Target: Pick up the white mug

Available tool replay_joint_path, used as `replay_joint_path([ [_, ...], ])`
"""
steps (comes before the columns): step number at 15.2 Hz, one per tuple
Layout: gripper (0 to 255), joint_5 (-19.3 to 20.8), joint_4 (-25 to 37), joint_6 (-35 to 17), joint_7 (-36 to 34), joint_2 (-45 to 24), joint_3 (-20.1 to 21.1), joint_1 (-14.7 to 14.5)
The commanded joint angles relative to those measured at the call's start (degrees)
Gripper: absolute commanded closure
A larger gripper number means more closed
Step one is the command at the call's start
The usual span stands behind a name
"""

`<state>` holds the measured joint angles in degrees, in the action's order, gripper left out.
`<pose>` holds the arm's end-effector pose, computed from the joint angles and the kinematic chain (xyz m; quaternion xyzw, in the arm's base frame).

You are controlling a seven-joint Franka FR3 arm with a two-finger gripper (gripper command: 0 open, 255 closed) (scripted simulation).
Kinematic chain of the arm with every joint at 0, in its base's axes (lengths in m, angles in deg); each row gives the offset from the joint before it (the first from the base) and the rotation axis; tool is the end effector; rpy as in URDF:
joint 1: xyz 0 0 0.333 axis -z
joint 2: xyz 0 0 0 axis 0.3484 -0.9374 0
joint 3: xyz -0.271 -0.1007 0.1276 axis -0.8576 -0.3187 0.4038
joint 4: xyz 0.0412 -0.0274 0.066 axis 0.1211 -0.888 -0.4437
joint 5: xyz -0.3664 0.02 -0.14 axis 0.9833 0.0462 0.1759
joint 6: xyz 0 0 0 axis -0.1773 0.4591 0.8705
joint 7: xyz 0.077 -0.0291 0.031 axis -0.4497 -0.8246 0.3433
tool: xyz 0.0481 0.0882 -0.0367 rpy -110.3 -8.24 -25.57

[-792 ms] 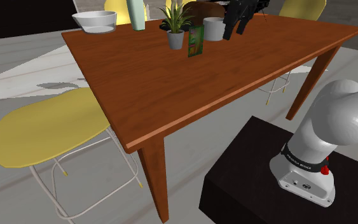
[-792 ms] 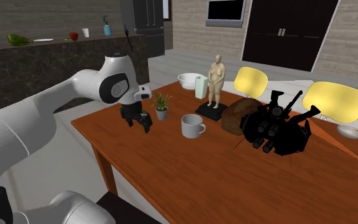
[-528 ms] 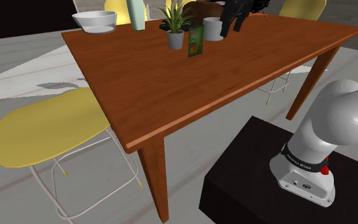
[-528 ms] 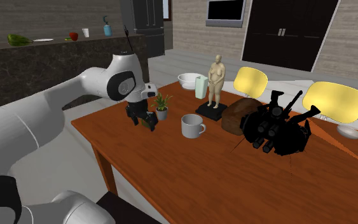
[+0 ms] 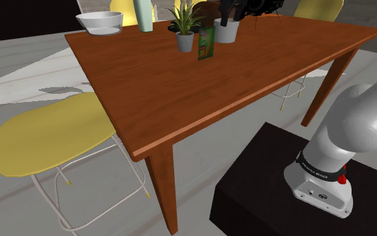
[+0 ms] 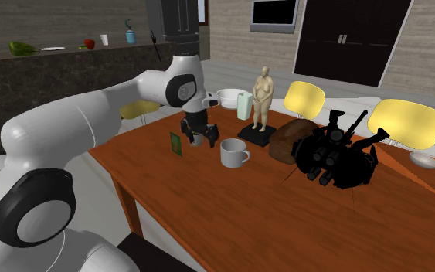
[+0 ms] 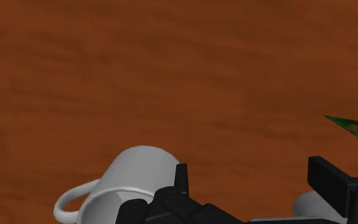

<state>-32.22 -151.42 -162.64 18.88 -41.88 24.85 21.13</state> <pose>0.4281 -0.0487 0.6506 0.9972 0.0098 0.0718 0.0191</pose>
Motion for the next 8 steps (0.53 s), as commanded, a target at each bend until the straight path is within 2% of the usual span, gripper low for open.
replay_joint_path([
  [1,0,0.52,4.22,0.24,1.62,-4.27,-0.94,0.31],
  [6,0,1.00,16.97,2.33,5.78,-15.48,-3.21,1.18],
  [8,0,1.07,14.88,0.71,5.66,-15.01,-3.18,1.22],
])
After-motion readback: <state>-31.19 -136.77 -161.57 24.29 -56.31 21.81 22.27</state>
